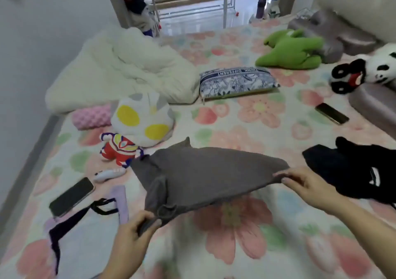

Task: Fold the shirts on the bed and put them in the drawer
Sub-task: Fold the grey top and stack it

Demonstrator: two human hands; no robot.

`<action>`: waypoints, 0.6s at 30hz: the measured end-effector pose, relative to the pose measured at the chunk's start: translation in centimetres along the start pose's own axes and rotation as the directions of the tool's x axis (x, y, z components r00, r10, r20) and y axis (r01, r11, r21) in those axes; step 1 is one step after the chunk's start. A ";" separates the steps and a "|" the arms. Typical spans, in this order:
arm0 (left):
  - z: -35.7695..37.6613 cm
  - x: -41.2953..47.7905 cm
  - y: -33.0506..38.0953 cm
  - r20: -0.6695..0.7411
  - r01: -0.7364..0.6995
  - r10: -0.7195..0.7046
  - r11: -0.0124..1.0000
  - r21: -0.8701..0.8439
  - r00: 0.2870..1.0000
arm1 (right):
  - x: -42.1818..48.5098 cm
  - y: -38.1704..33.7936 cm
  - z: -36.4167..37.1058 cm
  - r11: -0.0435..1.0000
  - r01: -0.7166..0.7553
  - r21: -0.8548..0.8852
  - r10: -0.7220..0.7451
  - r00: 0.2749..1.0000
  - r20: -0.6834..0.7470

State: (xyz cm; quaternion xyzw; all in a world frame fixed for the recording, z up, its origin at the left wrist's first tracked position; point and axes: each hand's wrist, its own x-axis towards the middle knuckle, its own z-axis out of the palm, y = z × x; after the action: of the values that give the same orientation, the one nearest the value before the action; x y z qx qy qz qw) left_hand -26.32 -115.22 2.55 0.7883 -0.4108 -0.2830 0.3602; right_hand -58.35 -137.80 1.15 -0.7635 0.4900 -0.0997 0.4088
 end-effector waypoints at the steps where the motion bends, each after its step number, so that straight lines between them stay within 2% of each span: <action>1: 2.0 -0.7 -2.9 0.106 0.115 -0.118 0.993 0.036 0.987 | -0.8 2.4 2.8 0.996 -0.088 -0.022 0.089 0.995 0.053; 3: 5.4 -1.7 -7.9 0.241 0.266 -0.284 0.958 0.105 0.928 | -2.6 6.2 7.9 0.966 -0.253 -0.052 0.258 0.956 0.140; 5: 7.5 -1.7 -11.1 0.254 0.399 -0.405 0.914 0.076 0.878 | -4.3 9.0 11.9 0.925 -0.379 -0.029 0.379 0.913 0.150; 11: 11.0 2.1 -15.2 0.253 0.489 -0.451 0.866 -0.110 0.856 | -5.6 12.3 17.9 0.868 -0.497 -0.003 0.495 0.863 0.104; 15: 12.5 4.5 -18.4 0.146 0.526 -0.512 0.846 -0.082 0.846 | -3.5 14.1 19.7 0.791 -0.602 0.111 0.609 0.793 -0.038; 18: 13.5 5.7 -21.2 -0.020 0.588 -0.588 0.806 0.071 0.808 | -1.4 15.8 21.2 0.642 -0.720 0.263 0.758 0.648 -0.075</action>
State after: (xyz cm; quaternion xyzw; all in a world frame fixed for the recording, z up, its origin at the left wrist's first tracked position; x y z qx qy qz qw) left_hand -24.07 -116.05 -23.08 0.8891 -0.1572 -0.3663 0.2252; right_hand -57.86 -128.36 -23.57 -0.4355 0.7807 -0.0424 0.4461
